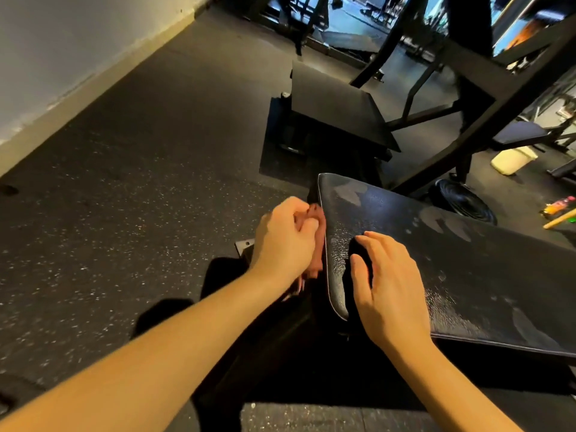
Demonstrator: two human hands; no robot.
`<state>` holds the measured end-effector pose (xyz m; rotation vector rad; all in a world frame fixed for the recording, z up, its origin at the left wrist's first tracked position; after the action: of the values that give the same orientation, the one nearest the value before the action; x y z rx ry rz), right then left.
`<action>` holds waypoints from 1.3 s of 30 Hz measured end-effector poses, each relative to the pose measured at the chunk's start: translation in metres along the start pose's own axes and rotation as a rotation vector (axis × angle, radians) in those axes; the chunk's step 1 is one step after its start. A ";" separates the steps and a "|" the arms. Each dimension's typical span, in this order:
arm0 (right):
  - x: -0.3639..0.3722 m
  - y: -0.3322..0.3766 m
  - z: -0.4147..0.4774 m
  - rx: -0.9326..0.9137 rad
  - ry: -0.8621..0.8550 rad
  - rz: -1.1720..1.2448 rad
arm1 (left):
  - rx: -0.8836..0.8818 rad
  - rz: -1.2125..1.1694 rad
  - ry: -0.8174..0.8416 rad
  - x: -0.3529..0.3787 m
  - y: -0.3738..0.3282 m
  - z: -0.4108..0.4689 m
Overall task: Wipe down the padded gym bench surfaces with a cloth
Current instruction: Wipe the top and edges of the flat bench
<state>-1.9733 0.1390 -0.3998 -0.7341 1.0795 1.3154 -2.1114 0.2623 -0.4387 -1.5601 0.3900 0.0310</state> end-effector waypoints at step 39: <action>-0.025 -0.004 -0.011 0.100 -0.113 0.258 | -0.602 -0.064 0.194 0.002 0.042 -0.101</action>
<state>-1.9692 0.1184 -0.3811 -0.4510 1.1673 1.4904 -2.1430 0.1640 -0.4762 -2.1797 0.5120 -0.0587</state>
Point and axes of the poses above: each hand's wrist, its own z-axis towards the middle knuckle, its own x-axis out of the palm, y = z × x, the point moved 9 cm from there along z, towards the middle knuckle, and after that the axes turned 5 degrees about -x, right-handed, at the moved point
